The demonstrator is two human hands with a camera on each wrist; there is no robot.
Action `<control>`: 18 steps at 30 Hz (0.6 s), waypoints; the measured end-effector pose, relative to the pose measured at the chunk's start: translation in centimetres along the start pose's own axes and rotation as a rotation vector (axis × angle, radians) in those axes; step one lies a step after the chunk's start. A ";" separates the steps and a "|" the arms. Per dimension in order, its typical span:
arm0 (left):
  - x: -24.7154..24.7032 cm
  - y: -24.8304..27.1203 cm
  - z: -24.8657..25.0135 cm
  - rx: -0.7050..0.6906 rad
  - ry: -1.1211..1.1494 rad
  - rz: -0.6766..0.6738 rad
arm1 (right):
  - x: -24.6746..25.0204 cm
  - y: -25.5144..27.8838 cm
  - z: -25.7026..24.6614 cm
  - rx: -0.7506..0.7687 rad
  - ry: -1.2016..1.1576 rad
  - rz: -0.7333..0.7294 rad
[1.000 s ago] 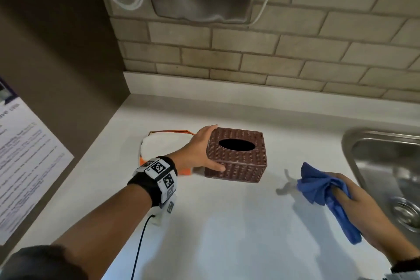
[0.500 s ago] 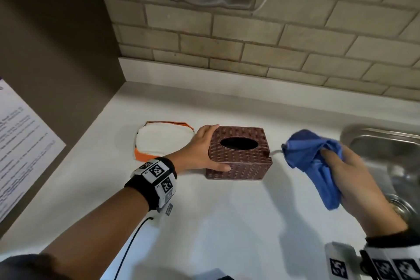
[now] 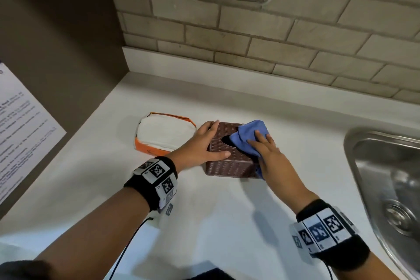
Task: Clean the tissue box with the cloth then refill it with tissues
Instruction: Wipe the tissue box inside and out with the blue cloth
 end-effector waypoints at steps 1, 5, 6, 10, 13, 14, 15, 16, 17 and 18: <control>0.0 0.0 0.0 0.003 -0.018 -0.005 | -0.2 0.2 -0.2 -0.004 -0.017 0.036; -0.1 -0.2 0.1 0.007 -0.052 -0.024 | -2.3 2.1 -0.9 0.115 0.150 0.006; -0.1 -0.3 0.1 0.008 -0.061 -0.032 | -1.8 2.4 -0.5 0.131 0.115 0.011; -0.4 -0.3 0.4 0.031 -0.090 -0.045 | -0.2 2.7 0.6 0.033 0.070 0.153; -0.6 -0.2 0.5 0.025 -0.120 -0.029 | -3.5 3.0 -2.7 0.103 0.235 0.073; -0.5 -0.2 0.6 0.022 -0.130 -0.029 | -4.3 3.1 -2.6 0.148 0.251 0.095; -0.5 -0.2 0.6 0.025 -0.135 -0.033 | -3.8 3.3 -2.2 0.168 0.201 0.141; -0.5 -0.1 0.6 0.033 -0.138 -0.037 | -2.7 3.4 -1.3 0.146 0.154 0.151; -0.6 -0.1 0.7 0.041 -0.143 -0.038 | -1.9 3.4 -0.1 0.087 0.133 0.129; -0.8 -0.1 0.7 0.047 -0.154 -0.035 | -1.1 3.6 0.8 0.012 0.118 0.113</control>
Point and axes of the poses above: each hand's wrist, its own y-axis away from the middle knuckle, its own x-axis out of the back of the hand, z = x × y, the point moved 3 cm from there along -y, towards the middle knuckle, and after that the axes turned 6 degrees about y, right-handed, at the moved point
